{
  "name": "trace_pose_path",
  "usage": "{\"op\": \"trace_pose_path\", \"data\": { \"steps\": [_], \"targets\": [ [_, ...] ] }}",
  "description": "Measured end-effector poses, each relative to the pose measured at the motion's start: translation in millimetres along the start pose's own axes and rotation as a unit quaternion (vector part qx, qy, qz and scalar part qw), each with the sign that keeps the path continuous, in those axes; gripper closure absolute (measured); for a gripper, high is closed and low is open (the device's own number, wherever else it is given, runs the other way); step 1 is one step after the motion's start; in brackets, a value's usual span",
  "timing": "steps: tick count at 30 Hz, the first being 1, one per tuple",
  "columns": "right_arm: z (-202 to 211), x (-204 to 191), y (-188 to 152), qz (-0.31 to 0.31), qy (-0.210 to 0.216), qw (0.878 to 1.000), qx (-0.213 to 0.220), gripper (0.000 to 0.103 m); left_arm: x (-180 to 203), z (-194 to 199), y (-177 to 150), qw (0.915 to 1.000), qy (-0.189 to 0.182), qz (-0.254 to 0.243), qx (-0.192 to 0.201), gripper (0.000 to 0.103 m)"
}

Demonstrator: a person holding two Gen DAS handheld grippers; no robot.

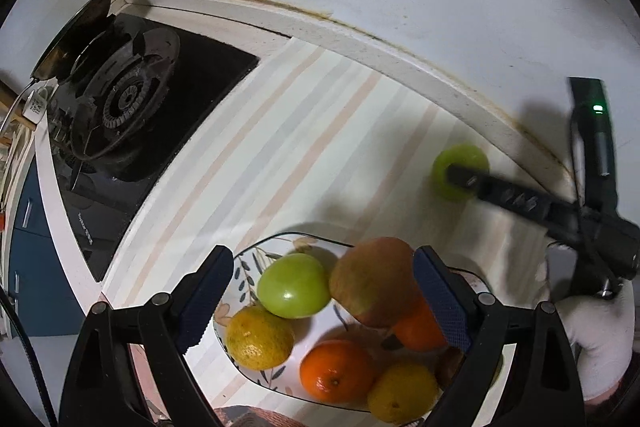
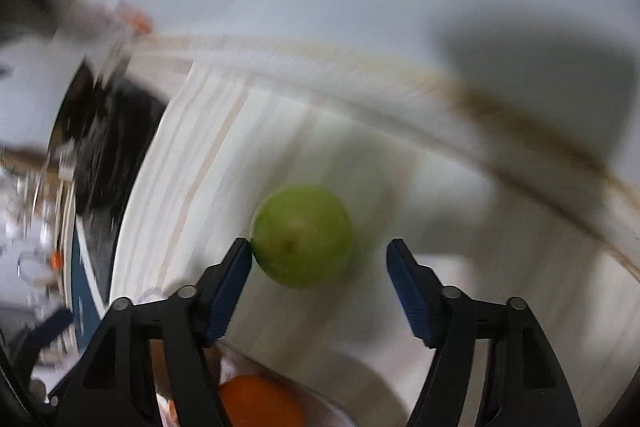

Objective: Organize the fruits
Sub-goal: 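Carry both apples over the plate and lower them onto the fruit, then open both tools and lift away from the plate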

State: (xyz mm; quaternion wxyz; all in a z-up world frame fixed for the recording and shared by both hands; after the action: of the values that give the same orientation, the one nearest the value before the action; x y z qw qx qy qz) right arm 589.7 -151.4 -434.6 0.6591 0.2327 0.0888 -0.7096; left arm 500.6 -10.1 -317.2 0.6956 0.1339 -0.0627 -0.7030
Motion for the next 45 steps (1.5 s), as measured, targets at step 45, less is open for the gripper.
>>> {"op": "trace_pose_path", "data": {
  "steps": [45],
  "targets": [
    [74.5,5.2,-111.8,0.101,-0.02,0.992,-0.069,0.043,15.6,5.1,-44.0,0.9998,-0.018,0.0,-0.005,0.011]
  ]
}}
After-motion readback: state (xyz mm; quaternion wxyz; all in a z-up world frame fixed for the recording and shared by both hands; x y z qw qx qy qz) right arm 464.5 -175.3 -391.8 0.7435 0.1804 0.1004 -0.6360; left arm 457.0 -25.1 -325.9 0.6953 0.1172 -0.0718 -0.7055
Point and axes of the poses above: each gripper's, at about its wrist camera, not at the fingertips, and z roughly against the way its jaws point, x to its right, y to its top, the point moved 9 cm from there along -z, roughly the way its jaws point, and after that the axes turned 1 degree about y, right-handed, at the moved point
